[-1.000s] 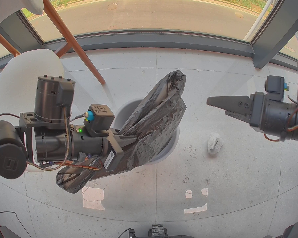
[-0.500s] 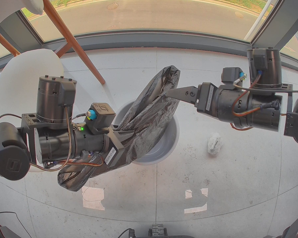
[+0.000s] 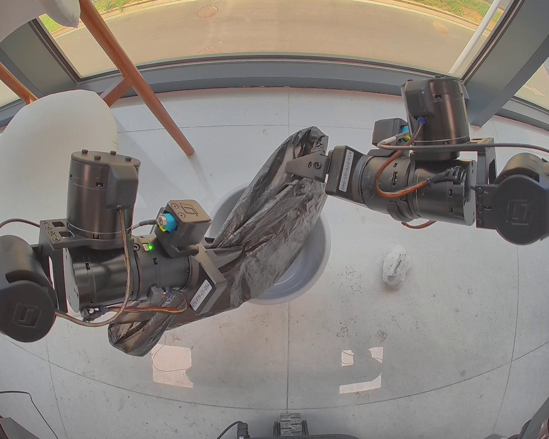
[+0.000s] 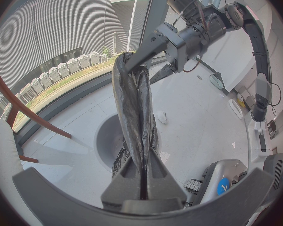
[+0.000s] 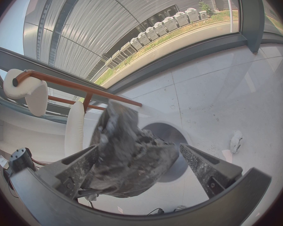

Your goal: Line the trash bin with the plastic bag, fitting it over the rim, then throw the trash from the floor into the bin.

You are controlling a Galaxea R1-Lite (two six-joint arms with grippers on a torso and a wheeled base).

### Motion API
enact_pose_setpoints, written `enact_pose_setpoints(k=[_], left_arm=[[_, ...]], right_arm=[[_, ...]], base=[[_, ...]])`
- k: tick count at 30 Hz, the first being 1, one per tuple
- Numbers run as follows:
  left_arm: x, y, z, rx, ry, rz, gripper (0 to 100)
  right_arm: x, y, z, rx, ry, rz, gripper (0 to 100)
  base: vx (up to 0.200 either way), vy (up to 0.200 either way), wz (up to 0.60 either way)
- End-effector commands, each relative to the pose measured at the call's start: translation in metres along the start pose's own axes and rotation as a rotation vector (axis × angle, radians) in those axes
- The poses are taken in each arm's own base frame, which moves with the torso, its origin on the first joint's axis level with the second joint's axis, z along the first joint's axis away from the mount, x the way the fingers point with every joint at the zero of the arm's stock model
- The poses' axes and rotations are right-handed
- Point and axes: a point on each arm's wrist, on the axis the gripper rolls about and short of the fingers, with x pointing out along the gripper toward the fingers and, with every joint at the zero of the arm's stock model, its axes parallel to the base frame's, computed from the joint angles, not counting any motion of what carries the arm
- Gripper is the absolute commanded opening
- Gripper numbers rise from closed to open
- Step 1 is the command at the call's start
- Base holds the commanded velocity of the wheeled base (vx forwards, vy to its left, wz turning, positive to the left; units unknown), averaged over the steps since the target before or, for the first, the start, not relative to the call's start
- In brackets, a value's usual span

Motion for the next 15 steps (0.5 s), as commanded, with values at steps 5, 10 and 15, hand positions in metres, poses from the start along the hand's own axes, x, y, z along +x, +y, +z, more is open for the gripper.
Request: enact_pose_setpoints(k=[5,10,15], left_arm=[[0.0,0.001,0.002,-0.001,-0.006,0.008,0],[0.001,0.001,0.002,-0.001,-0.006,0.012,0],[0.002,0.001,0.001,-0.003,0.0,0.011,0]], right_arm=[[0.004,-0.003,-0.006,-0.004,0.019,-0.031,100],[0.003,0.002,-0.013,-0.016,0.056,-0.034,100],[0.003,0.004,-0.019,-0.028,0.077,-0.065,100]], base=[[0.0,0.0,0.0],[0.0,0.0,0.0],[0.0,0.0,0.0]])
